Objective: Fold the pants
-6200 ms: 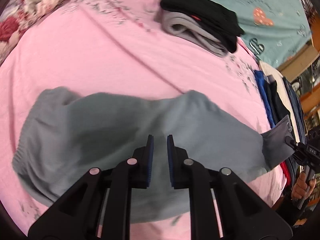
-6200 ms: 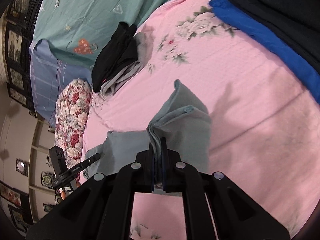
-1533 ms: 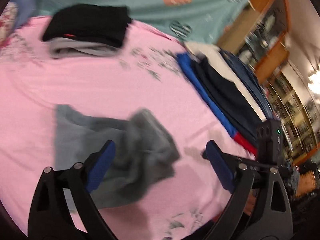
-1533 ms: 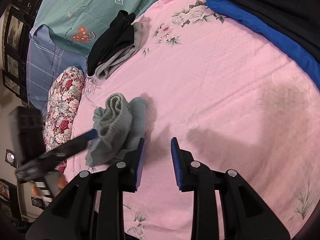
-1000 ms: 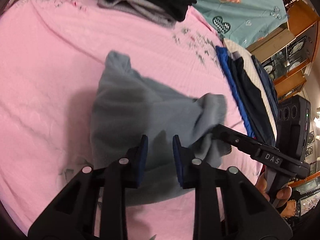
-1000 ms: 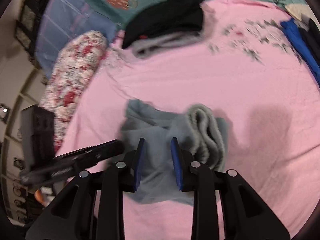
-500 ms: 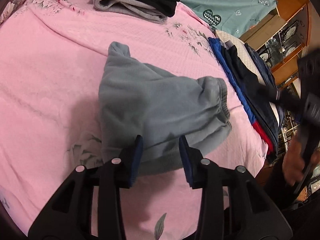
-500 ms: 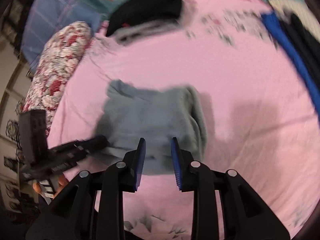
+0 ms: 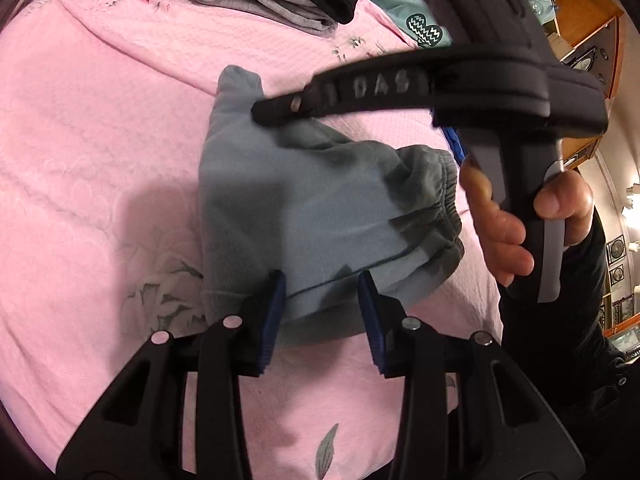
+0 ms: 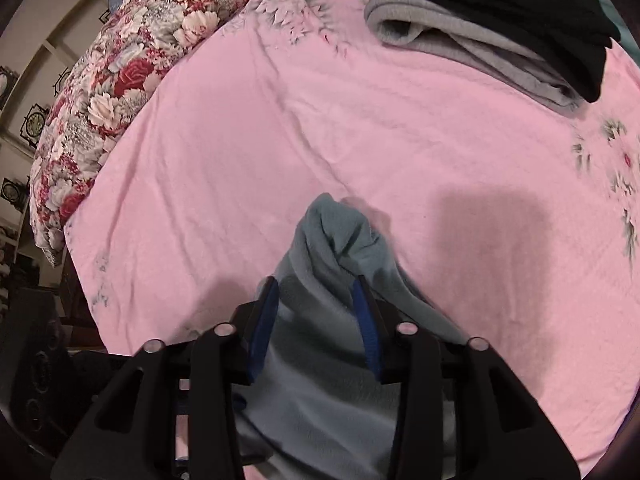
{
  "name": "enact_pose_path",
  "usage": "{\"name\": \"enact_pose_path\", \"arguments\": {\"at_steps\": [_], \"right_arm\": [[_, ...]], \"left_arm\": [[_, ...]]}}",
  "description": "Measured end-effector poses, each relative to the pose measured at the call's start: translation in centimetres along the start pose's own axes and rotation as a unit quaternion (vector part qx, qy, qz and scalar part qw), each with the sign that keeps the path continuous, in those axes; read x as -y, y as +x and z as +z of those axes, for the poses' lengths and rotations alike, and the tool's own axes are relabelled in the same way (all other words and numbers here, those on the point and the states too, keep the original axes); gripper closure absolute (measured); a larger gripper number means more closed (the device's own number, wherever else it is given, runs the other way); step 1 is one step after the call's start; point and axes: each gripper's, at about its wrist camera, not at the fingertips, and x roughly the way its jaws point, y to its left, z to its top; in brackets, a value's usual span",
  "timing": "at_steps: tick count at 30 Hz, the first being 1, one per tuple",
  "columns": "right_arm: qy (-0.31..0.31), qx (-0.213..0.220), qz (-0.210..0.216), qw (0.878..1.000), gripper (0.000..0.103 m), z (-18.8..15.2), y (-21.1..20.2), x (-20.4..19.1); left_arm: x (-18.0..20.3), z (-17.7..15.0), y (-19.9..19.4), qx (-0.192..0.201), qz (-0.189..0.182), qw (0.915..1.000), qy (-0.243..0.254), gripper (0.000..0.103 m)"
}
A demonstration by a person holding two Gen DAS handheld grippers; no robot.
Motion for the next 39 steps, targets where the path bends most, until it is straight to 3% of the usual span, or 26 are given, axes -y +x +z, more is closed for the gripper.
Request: {"name": "enact_pose_path", "arguments": {"at_steps": [6,10,12,13,15,17,20,24,27,29,30,31,32,36,37,38,39], "right_arm": [[0.012,0.063,-0.026,0.998,0.095,1.3,-2.4,0.3],[0.008,0.033,-0.036,0.999,0.095,2.5,1.2,1.1],[0.005,0.016,-0.034,0.999,0.087,2.4,3.3,1.5],[0.006,0.018,-0.032,0.999,0.077,2.3,3.0,1.7],[0.025,0.012,-0.025,0.999,0.067,2.0,1.1,2.2],[0.037,0.058,-0.042,0.997,0.065,1.0,-2.5,2.6],[0.053,0.104,-0.054,0.992,0.064,-1.6,-7.0,3.4],[0.095,0.132,-0.076,0.984,0.093,-5.3,-9.1,5.1],[0.126,0.129,-0.05,0.982,0.094,-6.7,-7.8,6.7],[0.144,0.113,-0.056,0.981,0.094,-7.3,-6.3,7.3],[0.159,0.102,-0.073,0.979,0.097,-8.0,-5.6,8.0],[0.168,0.098,-0.09,0.977,0.103,-8.6,-5.4,8.5],[0.178,0.099,-0.101,0.974,0.103,-9.3,-5.1,9.1],[0.202,0.117,-0.079,0.969,0.103,-10.7,-4.3,10.3],[0.198,0.119,-0.08,0.97,0.101,-10.6,-4.4,10.1],[0.196,0.12,-0.072,0.971,0.099,-10.7,-4.6,10.0],[0.2,0.123,-0.051,0.971,0.089,-10.9,-5.3,9.9]], "left_arm": [[-0.6,0.8,0.6,0.0,0.001,1.0,-0.003,0.065],[-0.9,0.9,0.6,-0.006,-0.005,1.0,-0.006,0.065],[-0.6,1.0,0.1,-0.006,0.0,1.0,0.003,0.065],[-0.5,1.2,-0.4,-0.004,0.005,1.0,0.007,0.064],[0.1,1.7,-1.9,0.017,0.009,0.9996,0.018,0.061],[0.7,3.0,-3.0,0.042,0.009,0.9987,0.028,0.054],[1.6,5.7,-3.0,0.055,0.012,0.9976,0.04,0.052],[1.6,9.8,0.7,0.027,-0.01,0.9992,0.027,0.054],[1.1,11.7,4.5,-0.011,0.004,0.9998,0.017,0.06],[0.7,12.1,5.8,-0.027,0.027,0.9992,0.006,0.065],[0.3,12.1,6.3,-0.032,0.029,0.9991,-0.002,0.073],[-0.1,12.0,6.6,-0.024,0.025,0.9994,-0.007,0.074],[-0.5,11.9,6.8,-0.024,0.019,0.9995,-0.012,0.074],[-0.5,12.1,5.8,-0.024,0.015,0.9992,-0.028,0.075],[-0.3,11.9,5.1,-0.016,0.021,0.9993,-0.024,0.074],[-0.5,11.5,4.2,-0.006,0.024,0.9995,-0.02,0.061],[-0.2,10.9,2.5,0.016,0.029,0.9993,-0.017,0.042]]}}
